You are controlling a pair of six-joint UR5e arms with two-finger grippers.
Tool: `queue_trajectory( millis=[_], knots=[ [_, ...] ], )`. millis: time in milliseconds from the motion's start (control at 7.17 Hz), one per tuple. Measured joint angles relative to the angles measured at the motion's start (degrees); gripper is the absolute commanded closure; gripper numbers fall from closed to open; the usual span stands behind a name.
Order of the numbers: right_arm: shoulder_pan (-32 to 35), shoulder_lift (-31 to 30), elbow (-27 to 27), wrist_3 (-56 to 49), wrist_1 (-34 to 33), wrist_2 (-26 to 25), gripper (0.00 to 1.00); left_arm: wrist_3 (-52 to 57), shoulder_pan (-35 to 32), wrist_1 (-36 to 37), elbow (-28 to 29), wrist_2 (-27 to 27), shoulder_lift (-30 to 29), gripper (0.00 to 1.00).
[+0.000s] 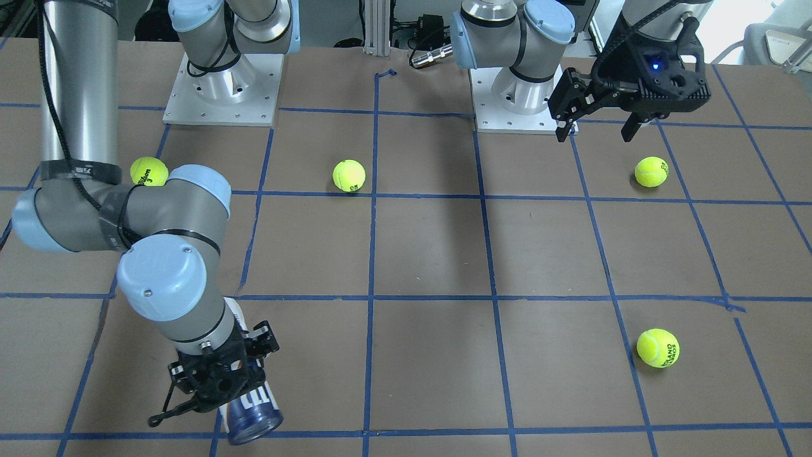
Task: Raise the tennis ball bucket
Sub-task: 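Carry the tube with the right gripper toward the table center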
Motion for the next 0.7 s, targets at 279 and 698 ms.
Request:
queue_trajectory(
  millis=[279,698],
  knots=[
    [4.31,-0.67,0.06,-10.26,-0.50,0.08,0.26,0.03,0.56,0.15,0.06,-0.01,-0.02,0.00],
    [10.15,-0.79,0.10,-25.39,-2.97,0.31,0.26,0.81,5.74,0.20,0.45,-0.58,-0.46,0.00]
  ],
)
